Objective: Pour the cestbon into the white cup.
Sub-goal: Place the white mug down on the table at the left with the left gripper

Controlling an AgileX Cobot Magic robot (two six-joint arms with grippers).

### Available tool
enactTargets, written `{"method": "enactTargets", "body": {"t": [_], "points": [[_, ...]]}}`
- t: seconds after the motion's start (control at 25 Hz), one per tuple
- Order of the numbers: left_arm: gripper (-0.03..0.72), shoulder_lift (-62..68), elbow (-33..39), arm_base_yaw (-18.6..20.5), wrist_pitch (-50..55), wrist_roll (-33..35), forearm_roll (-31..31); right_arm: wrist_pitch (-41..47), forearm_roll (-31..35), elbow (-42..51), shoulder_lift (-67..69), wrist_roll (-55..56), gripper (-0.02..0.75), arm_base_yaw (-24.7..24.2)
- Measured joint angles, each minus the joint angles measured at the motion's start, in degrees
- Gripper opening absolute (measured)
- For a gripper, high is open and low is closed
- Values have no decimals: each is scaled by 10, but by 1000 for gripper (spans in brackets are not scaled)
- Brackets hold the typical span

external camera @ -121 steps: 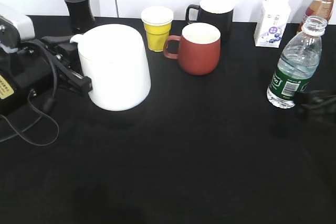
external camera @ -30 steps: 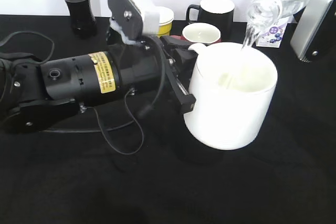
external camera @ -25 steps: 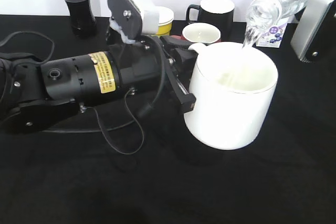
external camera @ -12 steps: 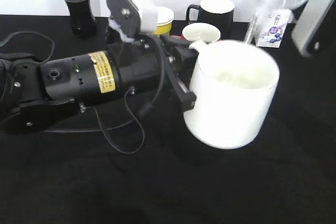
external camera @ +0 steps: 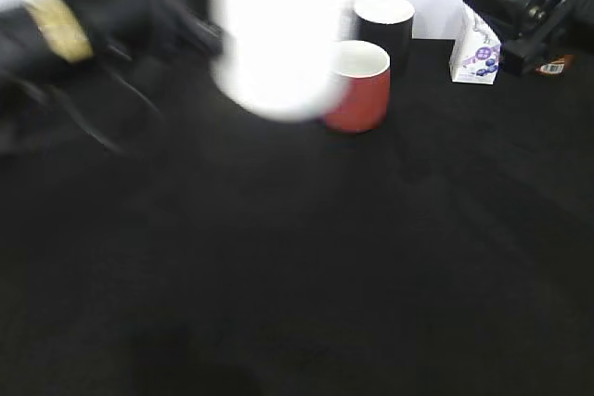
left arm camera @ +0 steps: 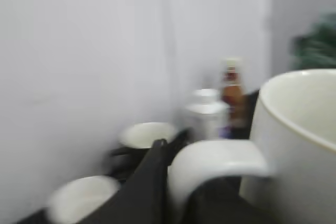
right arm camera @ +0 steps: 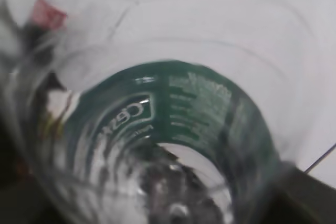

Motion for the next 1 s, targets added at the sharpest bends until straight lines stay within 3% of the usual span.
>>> {"method": "enactTargets", "body": {"t": [0.16,0.24,0.52,0.68,1.0], "points": [[48,-8,0,110,13,0,-4,66,28,0,0,41,498,0],[48,-5,0,129,20,10,-13,69,29,0,0,42,498,0],[53,125,0,132,-99,112,-182,69,29,0,0,42,497,0],[63,236,-1,132,-205,152,-240,69,29,0,0,43,497,0],[76,366,-99,132,-215,163,-245,69,29,0,0,43,497,0]]}}
